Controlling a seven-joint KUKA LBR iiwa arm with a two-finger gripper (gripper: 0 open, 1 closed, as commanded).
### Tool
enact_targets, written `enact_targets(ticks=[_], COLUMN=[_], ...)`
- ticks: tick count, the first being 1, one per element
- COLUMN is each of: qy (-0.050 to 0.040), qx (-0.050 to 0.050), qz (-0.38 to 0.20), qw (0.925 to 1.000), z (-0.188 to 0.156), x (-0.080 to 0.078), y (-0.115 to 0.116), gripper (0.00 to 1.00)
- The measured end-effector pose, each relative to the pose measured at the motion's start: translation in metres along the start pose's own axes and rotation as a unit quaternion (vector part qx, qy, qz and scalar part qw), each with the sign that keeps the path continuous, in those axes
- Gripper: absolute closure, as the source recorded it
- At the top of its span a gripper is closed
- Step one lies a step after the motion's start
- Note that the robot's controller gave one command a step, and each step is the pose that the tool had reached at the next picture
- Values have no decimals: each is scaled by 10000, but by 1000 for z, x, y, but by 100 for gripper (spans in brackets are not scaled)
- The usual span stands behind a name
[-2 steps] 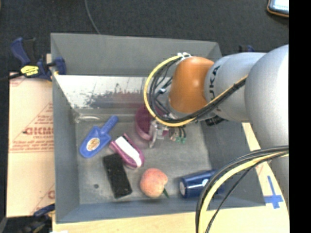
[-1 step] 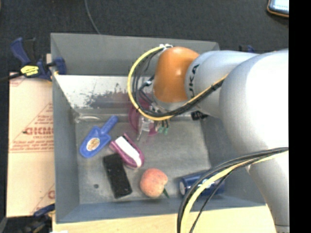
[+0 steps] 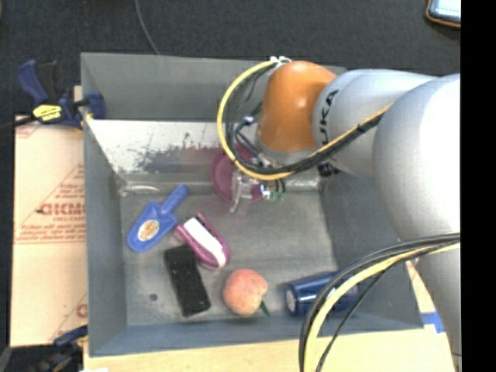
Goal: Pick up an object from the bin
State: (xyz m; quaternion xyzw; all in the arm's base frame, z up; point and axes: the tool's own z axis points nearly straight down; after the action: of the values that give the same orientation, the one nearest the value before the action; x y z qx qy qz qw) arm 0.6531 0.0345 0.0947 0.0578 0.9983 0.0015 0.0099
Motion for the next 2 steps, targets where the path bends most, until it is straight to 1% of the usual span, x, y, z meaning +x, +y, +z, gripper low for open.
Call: enact_targets(ticks=[1,2], qy=[10,4], qx=[-1,1], qz=[65,-1444], qw=[10000,9895], z=[3,-14], x=[2,38], y=[2,20], gripper=[100,100])
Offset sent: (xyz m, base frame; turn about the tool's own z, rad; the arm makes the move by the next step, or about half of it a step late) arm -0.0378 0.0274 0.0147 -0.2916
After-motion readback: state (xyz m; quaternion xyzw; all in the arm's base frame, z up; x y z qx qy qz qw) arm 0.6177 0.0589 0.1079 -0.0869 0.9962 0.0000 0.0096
